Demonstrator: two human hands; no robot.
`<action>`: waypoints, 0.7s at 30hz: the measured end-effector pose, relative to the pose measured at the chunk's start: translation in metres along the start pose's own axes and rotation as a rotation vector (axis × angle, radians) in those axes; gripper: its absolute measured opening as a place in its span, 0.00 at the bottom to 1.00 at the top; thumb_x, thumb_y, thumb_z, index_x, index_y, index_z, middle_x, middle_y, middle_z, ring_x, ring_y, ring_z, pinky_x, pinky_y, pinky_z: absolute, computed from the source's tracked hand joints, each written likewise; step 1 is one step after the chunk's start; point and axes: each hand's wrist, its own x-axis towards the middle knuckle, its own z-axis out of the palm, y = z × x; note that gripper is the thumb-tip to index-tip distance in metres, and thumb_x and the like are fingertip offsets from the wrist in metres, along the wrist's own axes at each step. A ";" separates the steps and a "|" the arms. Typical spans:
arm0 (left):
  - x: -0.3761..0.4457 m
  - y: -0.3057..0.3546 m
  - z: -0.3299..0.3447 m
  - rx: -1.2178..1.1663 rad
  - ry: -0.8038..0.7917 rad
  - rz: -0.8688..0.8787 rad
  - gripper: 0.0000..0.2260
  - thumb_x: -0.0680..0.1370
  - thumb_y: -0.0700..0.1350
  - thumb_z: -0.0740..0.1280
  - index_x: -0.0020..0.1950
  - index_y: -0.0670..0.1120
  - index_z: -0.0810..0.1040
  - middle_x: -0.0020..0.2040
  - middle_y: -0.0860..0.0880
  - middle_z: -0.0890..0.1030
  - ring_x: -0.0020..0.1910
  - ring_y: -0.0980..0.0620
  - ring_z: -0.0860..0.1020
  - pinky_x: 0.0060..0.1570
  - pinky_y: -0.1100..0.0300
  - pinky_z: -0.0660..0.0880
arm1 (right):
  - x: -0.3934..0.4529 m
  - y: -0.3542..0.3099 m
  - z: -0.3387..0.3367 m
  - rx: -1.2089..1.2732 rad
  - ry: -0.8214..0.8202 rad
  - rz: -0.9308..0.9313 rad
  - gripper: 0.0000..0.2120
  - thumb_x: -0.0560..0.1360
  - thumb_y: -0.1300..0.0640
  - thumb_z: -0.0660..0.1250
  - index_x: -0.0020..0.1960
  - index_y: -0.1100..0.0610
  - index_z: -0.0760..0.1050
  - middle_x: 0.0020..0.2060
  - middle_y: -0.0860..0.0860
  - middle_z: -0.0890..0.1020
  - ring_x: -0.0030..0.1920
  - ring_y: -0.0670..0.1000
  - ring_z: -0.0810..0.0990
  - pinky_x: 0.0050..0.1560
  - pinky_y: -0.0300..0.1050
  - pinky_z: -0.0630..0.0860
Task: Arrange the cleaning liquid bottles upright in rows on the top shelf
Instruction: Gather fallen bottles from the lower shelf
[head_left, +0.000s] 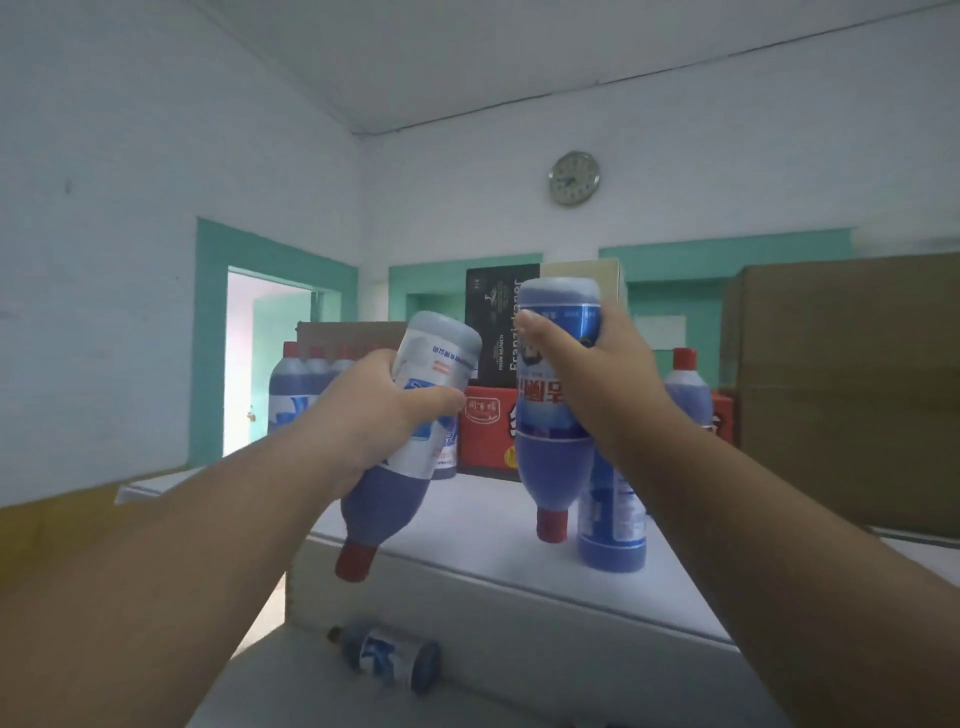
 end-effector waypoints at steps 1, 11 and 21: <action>0.014 -0.009 -0.001 0.021 -0.034 0.018 0.14 0.72 0.51 0.76 0.50 0.54 0.74 0.46 0.48 0.82 0.44 0.46 0.82 0.48 0.46 0.81 | 0.003 0.005 0.008 -0.022 0.024 0.004 0.19 0.72 0.43 0.74 0.58 0.48 0.74 0.46 0.49 0.84 0.45 0.49 0.85 0.48 0.54 0.84; 0.121 -0.076 -0.007 0.419 -0.451 0.335 0.15 0.70 0.54 0.76 0.49 0.53 0.74 0.42 0.53 0.81 0.40 0.54 0.81 0.45 0.53 0.82 | 0.021 0.024 0.068 -0.250 0.197 0.037 0.18 0.72 0.42 0.73 0.57 0.48 0.72 0.47 0.48 0.82 0.46 0.48 0.84 0.48 0.50 0.83; 0.155 -0.141 0.007 0.709 -0.770 0.484 0.23 0.68 0.59 0.77 0.58 0.58 0.71 0.51 0.57 0.79 0.50 0.54 0.80 0.54 0.55 0.80 | 0.014 0.038 0.097 -0.385 0.186 0.071 0.18 0.72 0.45 0.74 0.57 0.45 0.71 0.47 0.44 0.82 0.45 0.44 0.83 0.41 0.40 0.79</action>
